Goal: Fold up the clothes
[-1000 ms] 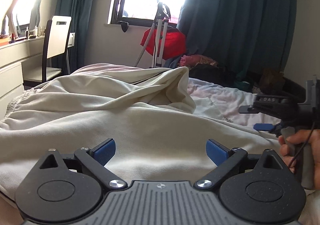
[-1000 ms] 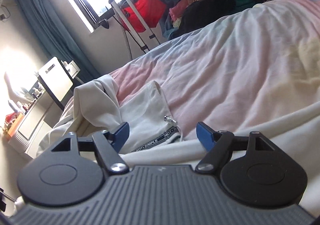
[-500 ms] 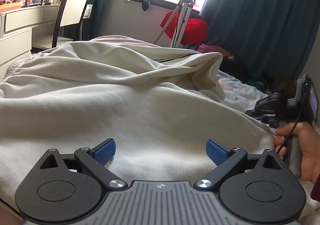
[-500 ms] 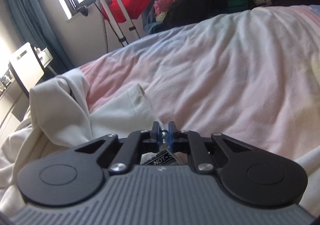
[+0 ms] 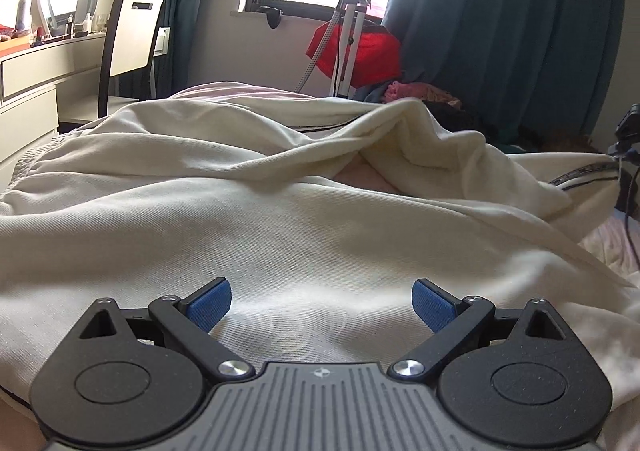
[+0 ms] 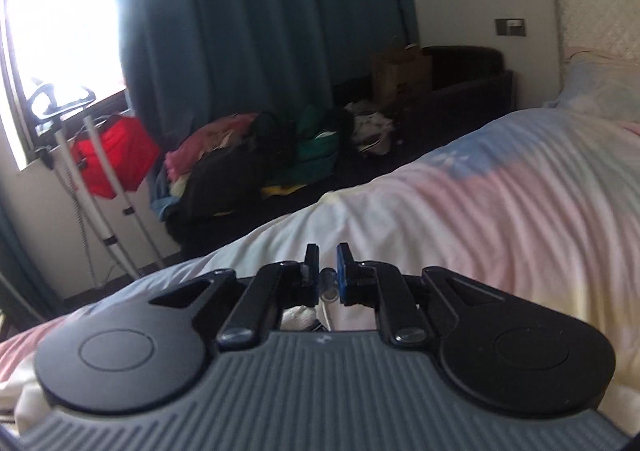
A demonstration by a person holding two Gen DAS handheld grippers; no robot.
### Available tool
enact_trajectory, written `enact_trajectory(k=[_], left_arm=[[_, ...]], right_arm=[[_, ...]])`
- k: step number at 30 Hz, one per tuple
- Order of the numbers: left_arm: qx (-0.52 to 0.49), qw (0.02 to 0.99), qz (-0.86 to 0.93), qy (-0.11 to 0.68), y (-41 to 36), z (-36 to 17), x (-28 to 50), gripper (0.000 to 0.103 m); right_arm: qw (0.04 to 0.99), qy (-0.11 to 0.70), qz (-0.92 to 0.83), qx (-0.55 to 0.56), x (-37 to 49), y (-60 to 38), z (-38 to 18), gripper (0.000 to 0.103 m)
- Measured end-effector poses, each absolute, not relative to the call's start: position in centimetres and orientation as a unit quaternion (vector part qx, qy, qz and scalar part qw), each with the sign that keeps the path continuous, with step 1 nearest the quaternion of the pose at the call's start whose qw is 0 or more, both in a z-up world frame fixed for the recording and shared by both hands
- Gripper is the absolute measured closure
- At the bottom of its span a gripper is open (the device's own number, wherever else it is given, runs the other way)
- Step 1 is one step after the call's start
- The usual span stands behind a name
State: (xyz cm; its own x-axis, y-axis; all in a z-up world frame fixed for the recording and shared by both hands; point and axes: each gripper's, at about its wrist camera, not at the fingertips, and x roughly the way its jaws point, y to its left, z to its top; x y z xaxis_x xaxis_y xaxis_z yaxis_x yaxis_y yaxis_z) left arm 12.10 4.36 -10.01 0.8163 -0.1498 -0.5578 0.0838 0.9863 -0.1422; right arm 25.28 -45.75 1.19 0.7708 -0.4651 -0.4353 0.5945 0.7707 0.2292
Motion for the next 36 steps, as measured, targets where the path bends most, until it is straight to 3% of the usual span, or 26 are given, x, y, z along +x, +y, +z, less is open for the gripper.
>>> enact_trajectory(k=[4, 9, 10, 11, 12, 13, 20, 24, 25, 26, 27, 28, 32, 36], left_arm=[[-0.059, 0.964, -0.052, 0.254, 4.5, -9.6, 11.3, 0.005], [-0.079, 0.966, -0.046, 0.240, 4.6, -9.5, 11.4, 0.005], [-0.081, 0.965, -0.045, 0.244, 4.5, -9.5, 11.5, 0.005], [-0.083, 0.964, -0.045, 0.248, 4.5, -9.5, 11.7, 0.005], [-0.086, 0.963, -0.046, 0.251, 4.4, -9.6, 11.6, 0.005], [-0.089, 0.962, -0.047, 0.254, 4.4, -9.7, 11.5, 0.005], [-0.094, 0.957, -0.048, 0.270, 4.3, -10.1, 10.5, 0.005], [-0.085, 0.959, -0.049, 0.264, 3.9, -9.9, 10.0, 0.005], [-0.081, 0.960, -0.050, 0.263, 3.8, -10.0, 9.9, 0.005], [-0.075, 0.961, -0.050, 0.261, 3.6, -10.1, 9.9, 0.005], [-0.070, 0.961, -0.050, 0.261, 3.5, -10.2, 9.9, 0.005], [-0.067, 0.961, -0.050, 0.263, 3.4, -10.3, 10.0, 0.005], [-0.070, 0.959, -0.056, 0.267, 3.3, -10.6, 10.6, 0.005], [-0.070, 0.959, -0.060, 0.269, 3.2, -10.8, 11.2, 0.005]], right_arm=[[0.904, 0.169, -0.348, 0.184, 24.5, -51.3, 0.7, 0.094], [0.893, 0.180, -0.285, 0.299, 22.7, -55.7, -3.3, 0.085], [0.889, 0.192, -0.263, 0.323, 22.3, -56.0, -4.5, 0.069], [0.886, 0.200, -0.236, 0.346, 22.0, -56.1, -5.4, 0.046], [0.881, 0.208, -0.209, 0.369, 21.6, -56.1, -6.3, 0.034], [0.878, 0.207, -0.185, 0.390, 21.2, -55.8, -7.0, 0.032], [0.796, 0.308, -0.153, 0.498, 18.3, -51.6, -12.2, 0.031], [0.776, 0.291, -0.128, 0.545, 18.0, -51.0, -14.3, 0.031], [0.777, 0.282, -0.129, 0.548, 18.2, -51.2, -14.4, 0.032], [0.787, 0.278, -0.139, 0.533, 18.8, -51.2, -14.1, 0.042], [0.797, 0.274, -0.150, 0.517, 19.5, -51.3, -13.7, 0.083], [0.810, 0.276, -0.182, 0.484, 20.4, -51.4, -12.7, 0.097], [0.829, 0.255, -0.213, 0.451, 23.7, -53.0, -9.3, 0.096], [0.870, 0.174, -0.188, 0.422, 26.2, -55.4, -3.2, 0.096]])
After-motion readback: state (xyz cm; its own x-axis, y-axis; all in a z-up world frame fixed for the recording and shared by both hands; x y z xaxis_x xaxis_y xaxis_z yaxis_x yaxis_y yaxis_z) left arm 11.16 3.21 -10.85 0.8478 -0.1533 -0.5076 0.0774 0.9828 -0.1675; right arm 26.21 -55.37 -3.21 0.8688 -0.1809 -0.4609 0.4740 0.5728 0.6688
